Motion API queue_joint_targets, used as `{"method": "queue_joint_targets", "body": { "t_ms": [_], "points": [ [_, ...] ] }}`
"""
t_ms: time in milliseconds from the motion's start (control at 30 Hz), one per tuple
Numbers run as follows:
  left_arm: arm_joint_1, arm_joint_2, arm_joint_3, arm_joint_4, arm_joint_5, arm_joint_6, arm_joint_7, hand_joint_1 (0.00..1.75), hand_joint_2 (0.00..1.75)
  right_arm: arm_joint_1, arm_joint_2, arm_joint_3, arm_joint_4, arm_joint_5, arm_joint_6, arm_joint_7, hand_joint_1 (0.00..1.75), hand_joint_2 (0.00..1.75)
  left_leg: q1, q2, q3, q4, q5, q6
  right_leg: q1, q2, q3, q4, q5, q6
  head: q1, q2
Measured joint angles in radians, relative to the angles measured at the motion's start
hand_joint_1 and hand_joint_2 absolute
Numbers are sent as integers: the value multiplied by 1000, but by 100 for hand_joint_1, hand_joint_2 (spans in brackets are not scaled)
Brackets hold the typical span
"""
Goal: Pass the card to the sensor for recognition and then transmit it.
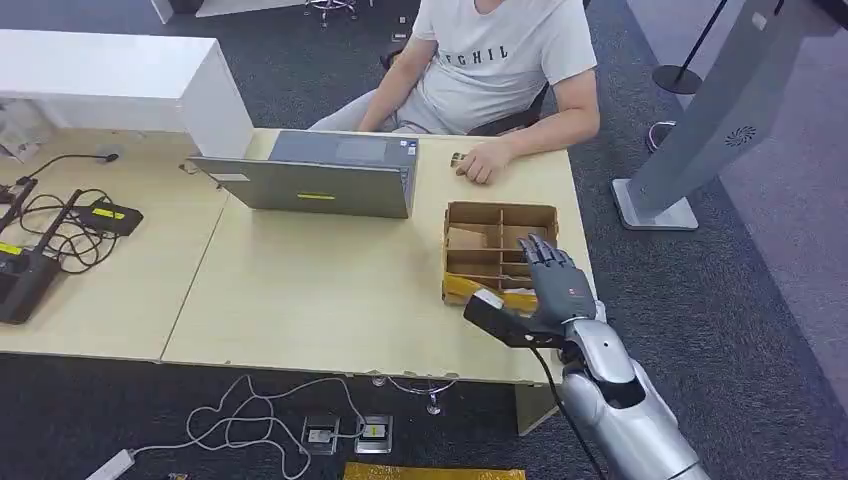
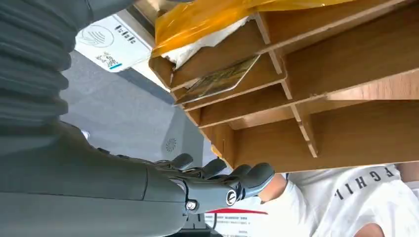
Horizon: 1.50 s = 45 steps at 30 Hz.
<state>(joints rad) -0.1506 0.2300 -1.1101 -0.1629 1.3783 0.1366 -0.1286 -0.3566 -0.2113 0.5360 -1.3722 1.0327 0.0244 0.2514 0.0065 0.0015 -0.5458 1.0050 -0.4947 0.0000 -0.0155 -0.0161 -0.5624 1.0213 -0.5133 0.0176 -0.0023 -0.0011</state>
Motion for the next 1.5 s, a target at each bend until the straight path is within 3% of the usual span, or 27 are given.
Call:
{"method": "queue_joint_targets", "body": {
  "t_ms": [1500],
  "points": [
    [0,6,-2,0,-9,-26,-16,0,0,2,8,1,14,35,-4,0,0,175,0,0,0,0,0,0,0,0,0,0,0,0,0,0]
  ]
}}
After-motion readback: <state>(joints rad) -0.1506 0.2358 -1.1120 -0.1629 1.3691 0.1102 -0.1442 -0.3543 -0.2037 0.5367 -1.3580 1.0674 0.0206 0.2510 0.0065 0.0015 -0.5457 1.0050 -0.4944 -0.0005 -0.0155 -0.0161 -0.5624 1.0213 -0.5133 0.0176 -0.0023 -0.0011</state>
